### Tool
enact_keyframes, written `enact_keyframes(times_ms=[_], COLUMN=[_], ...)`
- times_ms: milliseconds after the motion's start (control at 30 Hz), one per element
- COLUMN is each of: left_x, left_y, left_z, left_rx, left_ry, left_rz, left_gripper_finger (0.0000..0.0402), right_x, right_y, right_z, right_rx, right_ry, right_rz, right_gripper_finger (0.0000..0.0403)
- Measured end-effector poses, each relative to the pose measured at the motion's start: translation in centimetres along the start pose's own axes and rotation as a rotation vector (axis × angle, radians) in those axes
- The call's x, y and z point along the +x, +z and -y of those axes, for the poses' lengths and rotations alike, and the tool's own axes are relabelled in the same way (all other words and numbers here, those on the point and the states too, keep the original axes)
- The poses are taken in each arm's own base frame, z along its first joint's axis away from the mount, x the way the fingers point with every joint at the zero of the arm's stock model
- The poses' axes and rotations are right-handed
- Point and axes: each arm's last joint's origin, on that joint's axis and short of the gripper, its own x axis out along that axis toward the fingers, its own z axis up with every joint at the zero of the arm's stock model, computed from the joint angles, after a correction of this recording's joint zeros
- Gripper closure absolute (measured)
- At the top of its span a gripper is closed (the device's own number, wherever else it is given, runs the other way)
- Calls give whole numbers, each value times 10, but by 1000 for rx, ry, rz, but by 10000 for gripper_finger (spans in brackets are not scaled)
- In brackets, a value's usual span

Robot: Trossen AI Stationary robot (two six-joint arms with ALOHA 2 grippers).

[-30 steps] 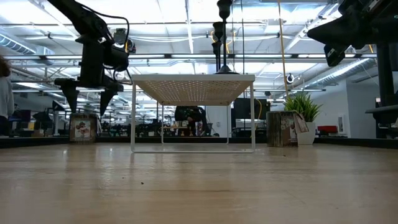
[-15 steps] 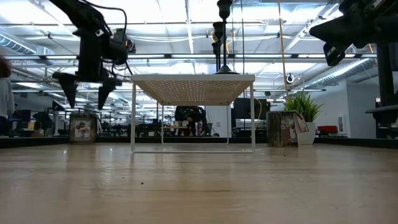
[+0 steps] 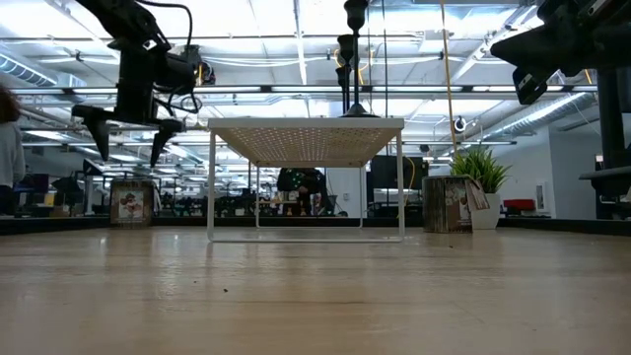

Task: Pick & Place candle stick holders
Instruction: Put the top left brown scented candle on the shelf

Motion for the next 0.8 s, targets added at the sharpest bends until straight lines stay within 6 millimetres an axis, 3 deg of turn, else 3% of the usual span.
enact_keyframes(times_ms=[800], left_x=[17], left_y=[7], left_z=[6], left_rx=[-84], left_ry=[25], left_rz=[-39], left_gripper_finger=[2], right_x=[0], right_y=[0], right_z=[0], right_rx=[-1], right_ry=[0], right_rz=[0], right_gripper_finger=[403])
